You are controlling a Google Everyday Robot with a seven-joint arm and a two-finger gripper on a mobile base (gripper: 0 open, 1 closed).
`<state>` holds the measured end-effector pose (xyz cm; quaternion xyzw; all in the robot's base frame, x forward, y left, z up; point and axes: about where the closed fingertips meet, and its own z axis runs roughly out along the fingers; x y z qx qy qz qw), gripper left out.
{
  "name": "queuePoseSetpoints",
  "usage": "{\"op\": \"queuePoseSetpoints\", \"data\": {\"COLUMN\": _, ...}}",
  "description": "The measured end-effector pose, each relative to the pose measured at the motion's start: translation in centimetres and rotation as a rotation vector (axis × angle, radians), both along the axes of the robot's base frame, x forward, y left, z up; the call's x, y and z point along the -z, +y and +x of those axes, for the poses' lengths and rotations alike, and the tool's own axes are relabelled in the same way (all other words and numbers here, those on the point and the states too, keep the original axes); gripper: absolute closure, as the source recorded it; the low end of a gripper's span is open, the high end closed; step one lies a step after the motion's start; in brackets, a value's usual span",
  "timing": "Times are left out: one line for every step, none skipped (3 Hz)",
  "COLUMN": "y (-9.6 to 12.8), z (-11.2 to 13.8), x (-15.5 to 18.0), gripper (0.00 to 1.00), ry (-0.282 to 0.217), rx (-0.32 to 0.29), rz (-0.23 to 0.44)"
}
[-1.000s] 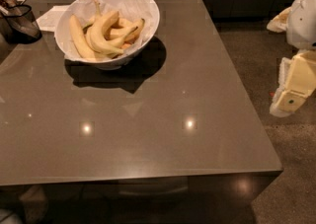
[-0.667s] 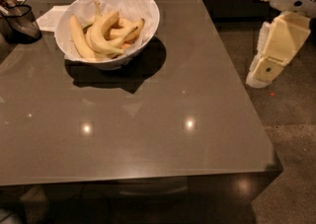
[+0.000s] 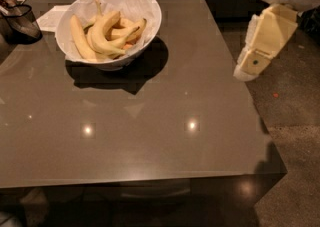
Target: Pick banana from white bowl
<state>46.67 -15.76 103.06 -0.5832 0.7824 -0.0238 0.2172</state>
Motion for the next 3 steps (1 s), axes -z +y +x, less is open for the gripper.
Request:
{"op": "queuePoseSetpoints", "data": {"y": 6.27, "z": 4.90, "x": -1.33, "gripper": 0.00, "ry": 0.008, "rx": 0.046, "rz": 0.048}}
{"op": "queuePoseSetpoints", "data": {"y": 6.62, "z": 4.95, "x": -1.74, "gripper": 0.00, "ry": -0.007, "rx": 0.042, "rz": 0.056}}
{"op": "queuePoseSetpoints", "data": {"y": 6.62, "z": 4.95, "x": -1.74, "gripper": 0.00, "ry": -0.007, "rx": 0.042, "rz": 0.056}}
